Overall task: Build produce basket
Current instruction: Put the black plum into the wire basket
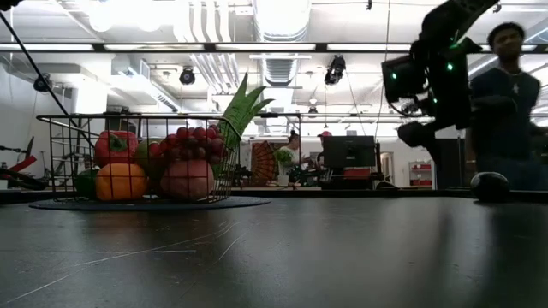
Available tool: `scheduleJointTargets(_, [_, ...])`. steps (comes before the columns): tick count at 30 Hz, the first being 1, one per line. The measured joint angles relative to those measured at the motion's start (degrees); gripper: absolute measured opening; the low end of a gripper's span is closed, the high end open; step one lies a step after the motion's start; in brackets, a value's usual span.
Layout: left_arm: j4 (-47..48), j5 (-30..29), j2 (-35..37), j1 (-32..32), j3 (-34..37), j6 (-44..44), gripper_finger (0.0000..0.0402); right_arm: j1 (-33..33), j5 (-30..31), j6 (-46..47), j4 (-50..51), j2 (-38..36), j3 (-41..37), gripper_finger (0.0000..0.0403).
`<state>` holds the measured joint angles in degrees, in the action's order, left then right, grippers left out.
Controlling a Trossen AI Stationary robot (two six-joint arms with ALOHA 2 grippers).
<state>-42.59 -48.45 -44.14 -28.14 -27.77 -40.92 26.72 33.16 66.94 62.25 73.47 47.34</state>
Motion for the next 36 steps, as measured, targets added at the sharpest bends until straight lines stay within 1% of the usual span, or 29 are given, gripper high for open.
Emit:
scheduleJointTargets(2, [0.0,0.0,0.0,0.0,0.0,0.0,0.0322,0.0,2.2,4.0,-2.0,0.4,-2.0,0.0341])
scheduleJointTargets(3, [0.0,0.0,0.0,0.0,0.0,0.0,0.0322,0.0,2.7,4.5,-2.6,0.8,-2.7,0.0341])
scheduleJointTargets(11, [0.0,0.0,0.0,0.0,0.0,-0.5,0.0322,0.6,3.9,9.1,-2.6,3.2,-5.9,0.0341])
scheduleJointTargets(19, [0.0,0.0,0.0,0.0,0.0,-0.5,0.0322,0.5,3.3,12.3,-2.6,5.3,-8.5,0.034])
scheduleJointTargets(25, [0.0,0.0,0.0,0.0,0.0,-0.5,0.0322,0.5,2.7,13.5,-3.6,5.8,-10.7,0.0328])
scheduleJointTargets(32, [0.0,0.0,0.0,0.0,0.0,-0.5,0.0322,0.0,1.2,13.5,-7.5,5.8,-12.6,0.0325])
scheduleJointTargets(34, [0.0,0.0,0.0,0.0,0.0,-0.5,0.0322,-0.4,1.0,13.5,-7.6,5.8,-12.7,0.0317])
scheduleJointTargets(36, [0.0,0.0,0.0,0.0,0.0,-0.5,0.0322,-0.7,0.8,13.5,-7.7,5.8,-12.8,0.0298])
